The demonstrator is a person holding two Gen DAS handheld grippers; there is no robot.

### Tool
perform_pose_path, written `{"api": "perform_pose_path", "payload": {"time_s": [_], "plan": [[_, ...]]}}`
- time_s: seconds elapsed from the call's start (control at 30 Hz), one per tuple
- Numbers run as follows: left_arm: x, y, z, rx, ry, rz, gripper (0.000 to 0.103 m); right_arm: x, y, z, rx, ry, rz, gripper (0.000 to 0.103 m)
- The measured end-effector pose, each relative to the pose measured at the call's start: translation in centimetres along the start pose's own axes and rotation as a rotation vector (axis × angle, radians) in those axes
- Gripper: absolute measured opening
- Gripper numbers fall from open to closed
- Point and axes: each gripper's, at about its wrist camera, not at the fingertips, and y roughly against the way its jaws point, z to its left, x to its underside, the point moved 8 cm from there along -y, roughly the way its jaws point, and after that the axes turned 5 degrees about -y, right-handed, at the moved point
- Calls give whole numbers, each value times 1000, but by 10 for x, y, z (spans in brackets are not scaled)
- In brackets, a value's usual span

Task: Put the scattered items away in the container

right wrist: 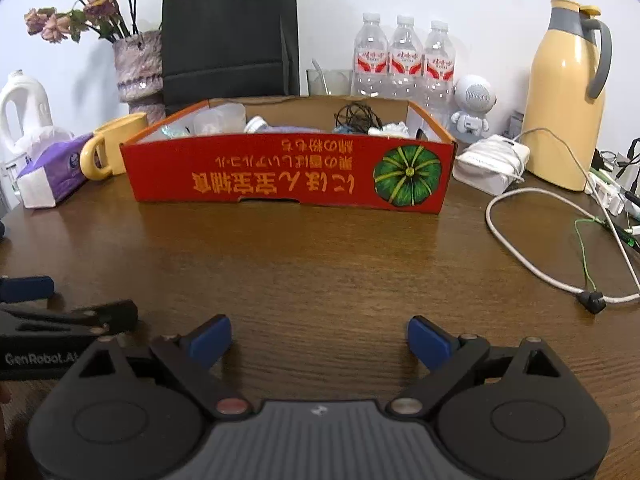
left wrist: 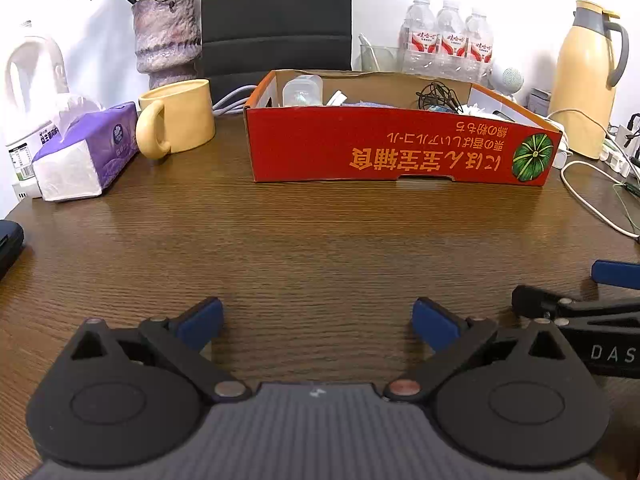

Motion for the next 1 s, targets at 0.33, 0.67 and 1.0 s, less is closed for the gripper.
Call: {"api": "perform_pose_path", "payload": {"time_s": [0.33,0.67,1.0], "plan": [[3,6,-1,14,-11,1,103,8,6,-4,31,-19,11,103],[3,5,-1,19,-8,1,103,7,6,-4,29,-20,12,103],[3,4,-1,19,-8,1,103,8,6,-4,30,-20,12,103]]}}
